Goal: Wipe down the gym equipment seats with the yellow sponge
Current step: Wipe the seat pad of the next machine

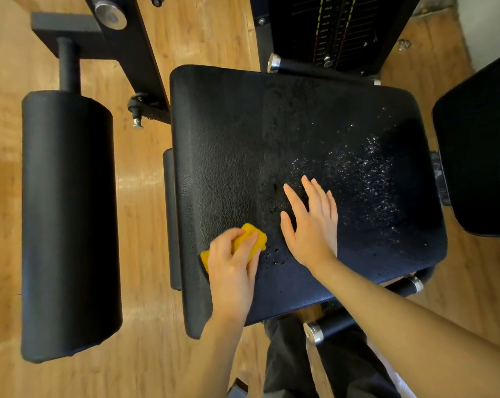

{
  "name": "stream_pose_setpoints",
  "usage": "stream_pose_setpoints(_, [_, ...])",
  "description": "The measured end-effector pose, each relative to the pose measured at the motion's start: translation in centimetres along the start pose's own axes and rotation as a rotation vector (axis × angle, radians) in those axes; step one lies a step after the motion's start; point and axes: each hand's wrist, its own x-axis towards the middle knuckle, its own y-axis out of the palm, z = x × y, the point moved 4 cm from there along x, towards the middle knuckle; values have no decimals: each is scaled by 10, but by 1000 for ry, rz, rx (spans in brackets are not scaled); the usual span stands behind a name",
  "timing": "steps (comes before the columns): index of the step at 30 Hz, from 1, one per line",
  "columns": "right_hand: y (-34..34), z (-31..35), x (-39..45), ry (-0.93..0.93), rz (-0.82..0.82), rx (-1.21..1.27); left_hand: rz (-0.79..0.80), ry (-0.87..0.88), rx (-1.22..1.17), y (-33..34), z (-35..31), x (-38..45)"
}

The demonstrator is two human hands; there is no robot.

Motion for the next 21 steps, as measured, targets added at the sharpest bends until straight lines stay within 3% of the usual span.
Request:
stream_pose_setpoints(4, [0, 0, 1, 0, 0, -7, 16, -10, -13, 2, 0, -5])
stream_pose_setpoints(17, [1, 0, 0, 6, 9, -23, -10, 93, -63, 24, -11, 113])
stream_pose_setpoints(21, [1, -1, 0, 6, 5, -27, -26, 91, -56, 27, -12, 116])
